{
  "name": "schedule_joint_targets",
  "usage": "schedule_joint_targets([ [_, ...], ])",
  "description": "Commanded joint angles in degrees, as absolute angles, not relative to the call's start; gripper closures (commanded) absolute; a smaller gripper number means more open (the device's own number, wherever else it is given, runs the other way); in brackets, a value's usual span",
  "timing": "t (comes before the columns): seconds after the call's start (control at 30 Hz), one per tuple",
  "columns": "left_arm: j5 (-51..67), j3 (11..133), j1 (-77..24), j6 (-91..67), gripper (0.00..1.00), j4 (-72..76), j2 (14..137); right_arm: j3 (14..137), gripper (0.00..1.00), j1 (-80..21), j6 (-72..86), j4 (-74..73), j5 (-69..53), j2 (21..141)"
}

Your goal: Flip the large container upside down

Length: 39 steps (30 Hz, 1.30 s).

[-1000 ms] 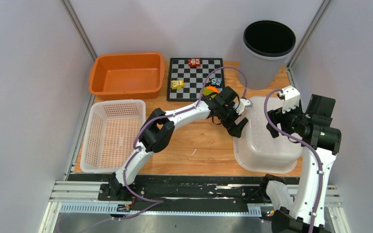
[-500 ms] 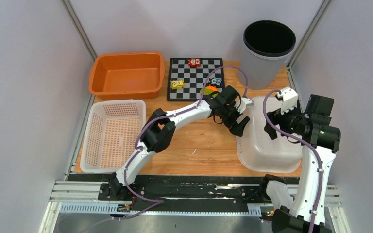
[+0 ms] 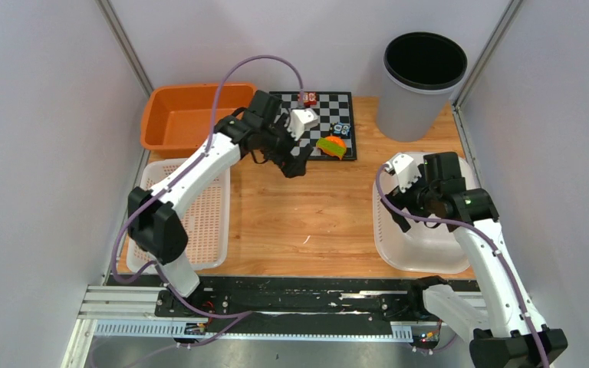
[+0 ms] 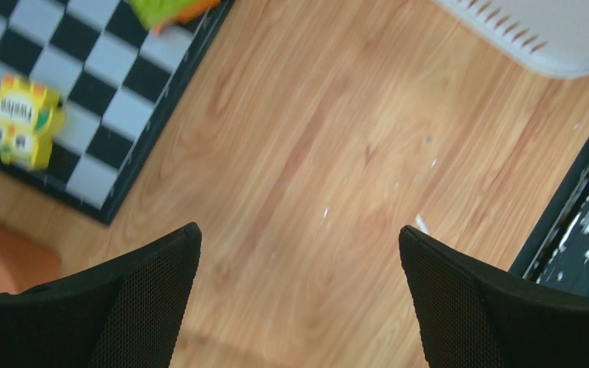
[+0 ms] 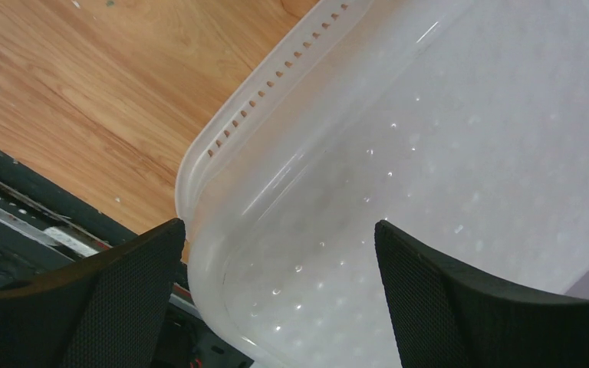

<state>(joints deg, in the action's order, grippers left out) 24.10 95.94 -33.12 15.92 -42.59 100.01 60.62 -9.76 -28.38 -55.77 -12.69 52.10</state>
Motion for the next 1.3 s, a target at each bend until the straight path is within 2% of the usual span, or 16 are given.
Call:
schedule_joint_targets([
  [0.0, 21.55, 86.73, -27.55, 20.31, 0.00, -45.38, 93.74, 57.65, 0.05, -15.79, -26.81, -53.97, 3.03, 51.47],
  [0.37, 23.60, 74.03, -16.25, 21.93, 0.00, -41.52, 80.10, 51.56, 0.04, -19.42, -29.38, -53.95, 8.55, 51.45],
  [0.97, 23.75, 72.71, -15.38, 20.67, 0.00, -40.45, 78.07, 53.59, 0.04, -19.42, -28.04, -43.58, 11.68, 55.12],
  [1.27, 22.86, 71.06, -15.38, 21.09, 0.00, -39.16, 76.19, 57.05, 0.04, -19.42, -28.34, -34.56, 15.55, 63.80],
])
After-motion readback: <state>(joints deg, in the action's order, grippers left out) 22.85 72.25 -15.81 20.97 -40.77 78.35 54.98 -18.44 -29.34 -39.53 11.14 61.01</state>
